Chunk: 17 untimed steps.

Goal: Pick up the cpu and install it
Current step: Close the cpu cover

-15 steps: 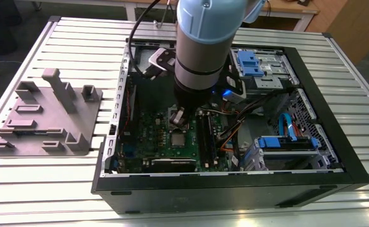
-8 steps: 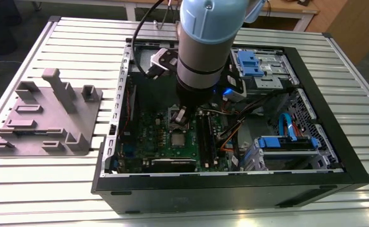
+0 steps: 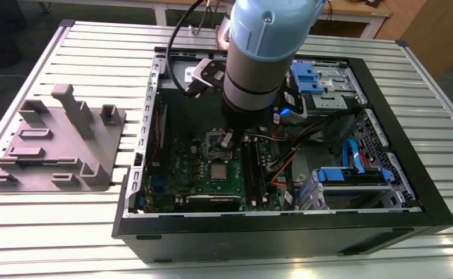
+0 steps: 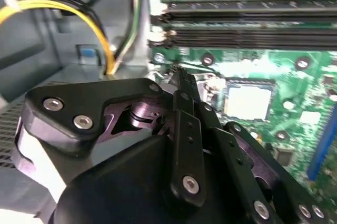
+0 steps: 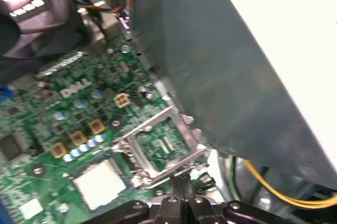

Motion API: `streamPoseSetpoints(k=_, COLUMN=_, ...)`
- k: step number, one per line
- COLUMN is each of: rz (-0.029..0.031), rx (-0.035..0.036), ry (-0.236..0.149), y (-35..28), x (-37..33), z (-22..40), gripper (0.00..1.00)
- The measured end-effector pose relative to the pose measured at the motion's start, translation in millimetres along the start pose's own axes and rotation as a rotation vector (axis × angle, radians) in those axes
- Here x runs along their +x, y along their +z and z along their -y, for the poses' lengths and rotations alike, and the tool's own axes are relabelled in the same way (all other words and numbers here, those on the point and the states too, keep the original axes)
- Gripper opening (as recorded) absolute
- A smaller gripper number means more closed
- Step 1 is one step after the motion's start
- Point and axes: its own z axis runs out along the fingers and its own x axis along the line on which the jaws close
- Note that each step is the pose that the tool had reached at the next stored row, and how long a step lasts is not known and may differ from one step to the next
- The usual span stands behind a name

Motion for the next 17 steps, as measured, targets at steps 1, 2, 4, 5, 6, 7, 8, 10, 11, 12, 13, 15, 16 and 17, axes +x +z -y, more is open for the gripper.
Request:
streamPoseSetpoints(k=1, rz=0.0083, rx=-0.0056, ry=-0.001, y=0.2, x=-0.7, z=1.2, gripper=0.1)
streamPoseSetpoints(k=2, rz=0.0126, rx=-0.0084, ry=-0.001, y=1.0, x=-1.3, z=2.2, gripper=0.1)
streamPoseSetpoints(k=4, rz=0.0137, rx=-0.0092, ry=-0.001, y=2.7, x=-1.7, z=3.0, gripper=0.1)
streamPoseSetpoints(k=5, rz=0.0156, rx=-0.0105, ry=-0.001, y=3.4, x=-1.8, z=3.2, gripper=0.1)
streamPoseSetpoints(k=6, rz=0.0199, rx=-0.0134, ry=-0.001, y=3.9, x=-2.0, z=3.4, gripper=0.1)
streamPoseSetpoints(k=7, rz=0.0285, rx=-0.0188, ry=-0.001, y=4.5, x=-2.3, z=3.6, gripper=0.1)
streamPoseSetpoints(k=8, rz=0.0386, rx=-0.0253, ry=-0.001, y=4.9, x=-2.6, z=3.9, gripper=0.1)
streamPoseSetpoints(k=10, rz=0.0525, rx=-0.0342, ry=-0.001, y=6.2, x=-3.3, z=4.8, gripper=0.1)
streamPoseSetpoints(k=11, rz=0.0568, rx=-0.0368, ry=-0.001, y=7.1, x=-3.7, z=5.3, gripper=0.1)
streamPoseSetpoints(k=12, rz=0.0602, rx=-0.0389, ry=-0.001, y=8.1, x=-4.2, z=5.7, gripper=0.1)
streamPoseSetpoints(k=13, rz=0.0624, rx=-0.0404, ry=-0.001, y=8.9, x=-4.8, z=6.1, gripper=0.1)
streamPoseSetpoints(k=15, rz=0.0654, rx=-0.0424, ry=-0.001, y=10.7, x=-6.2, z=6.8, gripper=0.1)
streamPoseSetpoints(k=16, rz=0.0665, rx=-0.043, ry=-0.001, y=11.5, x=-6.8, z=6.9, gripper=0.1)
streamPoseSetpoints(k=17, rz=0.0675, rx=-0.0437, ry=-0.001, y=12.2, x=-7.4, z=7.0, gripper=0.1)
